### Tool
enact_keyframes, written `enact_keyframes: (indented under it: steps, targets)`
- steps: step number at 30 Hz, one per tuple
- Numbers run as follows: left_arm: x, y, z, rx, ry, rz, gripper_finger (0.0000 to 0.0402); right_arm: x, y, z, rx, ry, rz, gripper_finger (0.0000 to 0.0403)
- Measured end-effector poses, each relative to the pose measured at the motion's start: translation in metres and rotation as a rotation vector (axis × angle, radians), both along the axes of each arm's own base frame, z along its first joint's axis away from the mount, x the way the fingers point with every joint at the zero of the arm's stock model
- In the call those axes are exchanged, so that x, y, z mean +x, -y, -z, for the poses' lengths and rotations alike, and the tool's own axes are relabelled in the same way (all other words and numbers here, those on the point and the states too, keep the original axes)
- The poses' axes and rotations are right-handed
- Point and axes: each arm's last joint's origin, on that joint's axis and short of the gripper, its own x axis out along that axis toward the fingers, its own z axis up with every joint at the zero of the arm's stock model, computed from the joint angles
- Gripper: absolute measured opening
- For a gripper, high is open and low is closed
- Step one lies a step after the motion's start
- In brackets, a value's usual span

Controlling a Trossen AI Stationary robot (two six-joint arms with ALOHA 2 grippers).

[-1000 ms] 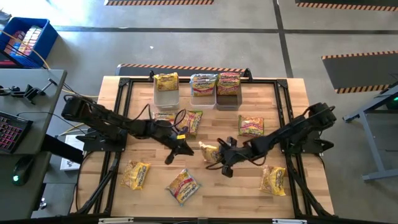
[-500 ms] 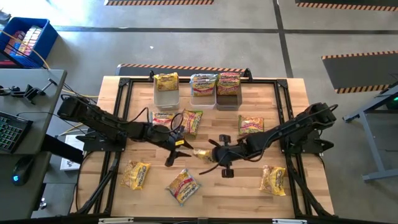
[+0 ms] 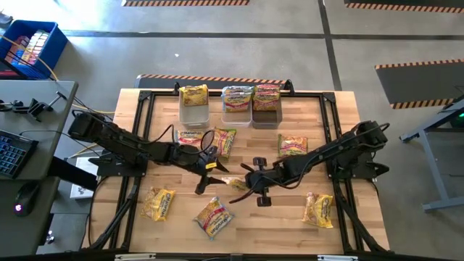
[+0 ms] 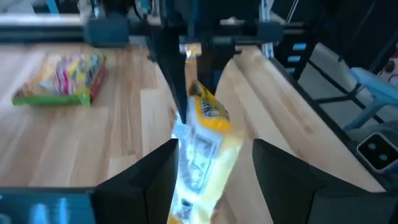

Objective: Sort Maruchan noodles
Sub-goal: Put the middle yellow noodle pack into the gray bin

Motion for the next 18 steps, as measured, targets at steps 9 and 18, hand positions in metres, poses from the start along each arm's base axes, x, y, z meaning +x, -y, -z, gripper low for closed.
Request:
enact_keyframes:
  steps: [9,18]
  targets:
    - [0.023,0.008,0.015,0.014,-0.115,0.018,0.0198,0.006,0.008,0.003,0.009,0.013,0.010,0.0061]
    - [0.039,0.014,-0.007,0.093,-0.183,0.033,0.0198,0.009,0.010,0.002,0.045,0.023,0.001,0.0049]
